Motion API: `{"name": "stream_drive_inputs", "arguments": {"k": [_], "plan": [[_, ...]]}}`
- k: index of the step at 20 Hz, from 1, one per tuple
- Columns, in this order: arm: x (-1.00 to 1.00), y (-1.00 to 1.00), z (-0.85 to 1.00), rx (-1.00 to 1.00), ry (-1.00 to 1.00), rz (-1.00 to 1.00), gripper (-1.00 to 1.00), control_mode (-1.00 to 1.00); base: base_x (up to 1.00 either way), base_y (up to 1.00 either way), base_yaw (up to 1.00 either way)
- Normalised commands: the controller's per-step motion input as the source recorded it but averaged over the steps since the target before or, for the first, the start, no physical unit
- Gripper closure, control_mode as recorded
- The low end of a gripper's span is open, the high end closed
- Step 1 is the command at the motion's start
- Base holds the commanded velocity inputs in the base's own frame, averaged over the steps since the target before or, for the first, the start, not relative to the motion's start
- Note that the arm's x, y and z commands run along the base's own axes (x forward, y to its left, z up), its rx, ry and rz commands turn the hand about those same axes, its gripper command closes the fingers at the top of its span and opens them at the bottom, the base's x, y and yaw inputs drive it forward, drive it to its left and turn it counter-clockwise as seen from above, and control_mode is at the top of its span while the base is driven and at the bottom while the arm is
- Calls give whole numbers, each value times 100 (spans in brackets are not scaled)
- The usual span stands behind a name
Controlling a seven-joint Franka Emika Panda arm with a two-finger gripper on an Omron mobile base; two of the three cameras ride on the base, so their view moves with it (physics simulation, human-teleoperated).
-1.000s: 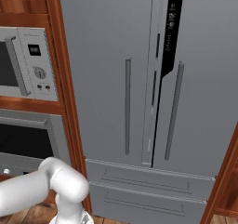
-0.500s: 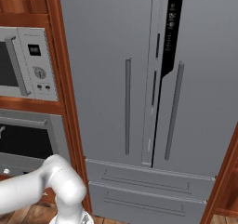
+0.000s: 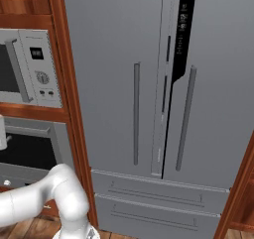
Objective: Take the fish from the oven and place it on the plate on the counter.
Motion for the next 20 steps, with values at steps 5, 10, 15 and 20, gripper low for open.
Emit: {"name": "stream_drive_inputs", "arguments": {"k": [5,10,15,20], "plan": [[32,15,-26,0,0,0,-100,-100,0,0,0],[37,12,-1,0,0,0,-100,-100,0,0,0],[1,11,0,0,-24,3,-100,-100,0,0,0],[22,5,0,0,-9,4,-100,-100,0,0,0]]}}
